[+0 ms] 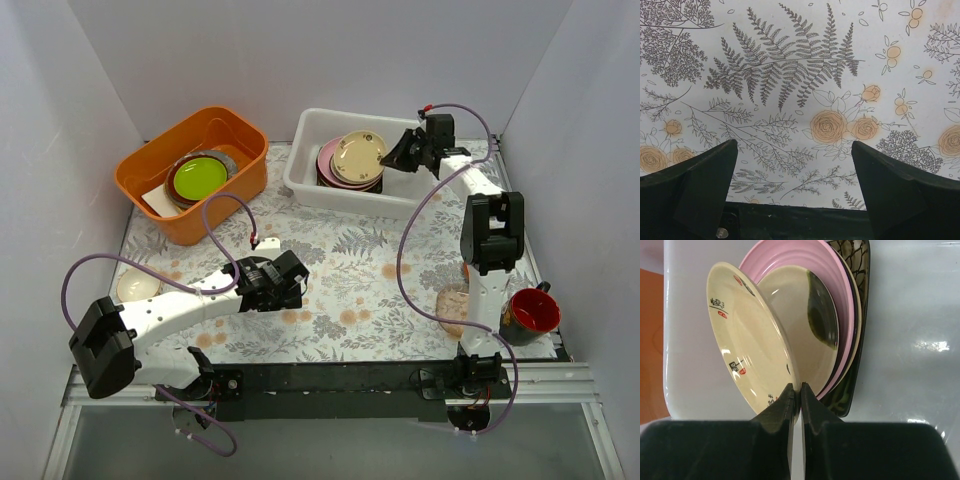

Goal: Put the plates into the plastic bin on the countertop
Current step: Place the plate in the plastic bin.

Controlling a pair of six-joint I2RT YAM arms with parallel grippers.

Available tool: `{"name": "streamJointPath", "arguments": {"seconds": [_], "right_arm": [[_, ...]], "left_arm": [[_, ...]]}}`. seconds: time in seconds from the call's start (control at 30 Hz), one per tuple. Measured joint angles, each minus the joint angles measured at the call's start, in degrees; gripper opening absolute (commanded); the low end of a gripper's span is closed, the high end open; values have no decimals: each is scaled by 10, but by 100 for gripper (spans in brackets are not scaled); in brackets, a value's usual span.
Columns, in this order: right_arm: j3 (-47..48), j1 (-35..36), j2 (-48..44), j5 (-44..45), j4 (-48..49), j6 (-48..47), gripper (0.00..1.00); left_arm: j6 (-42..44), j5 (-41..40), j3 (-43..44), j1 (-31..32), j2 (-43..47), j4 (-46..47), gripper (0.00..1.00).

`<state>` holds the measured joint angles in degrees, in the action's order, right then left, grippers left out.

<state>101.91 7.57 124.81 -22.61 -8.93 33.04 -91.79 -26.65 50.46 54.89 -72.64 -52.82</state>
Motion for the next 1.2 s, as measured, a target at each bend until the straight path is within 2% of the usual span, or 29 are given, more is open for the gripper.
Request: {"name": "streamJointPath", "arguments": {"seconds": [0.27, 0.7, 1.1, 1.2], "right_arm": [[24, 1, 28, 0, 1, 13, 5], [57, 4, 49, -2, 1, 15, 23], [63, 4, 59, 5, -12, 10, 52], [63, 4, 59, 8, -17, 5, 55]], "left_arm": [[0, 6, -3, 0, 3, 8, 98], [-4, 7, -10, 0, 12, 9, 98], [-10, 15, -19, 0, 36, 10, 98], [-11, 18, -19, 0, 37, 10, 98]]}}
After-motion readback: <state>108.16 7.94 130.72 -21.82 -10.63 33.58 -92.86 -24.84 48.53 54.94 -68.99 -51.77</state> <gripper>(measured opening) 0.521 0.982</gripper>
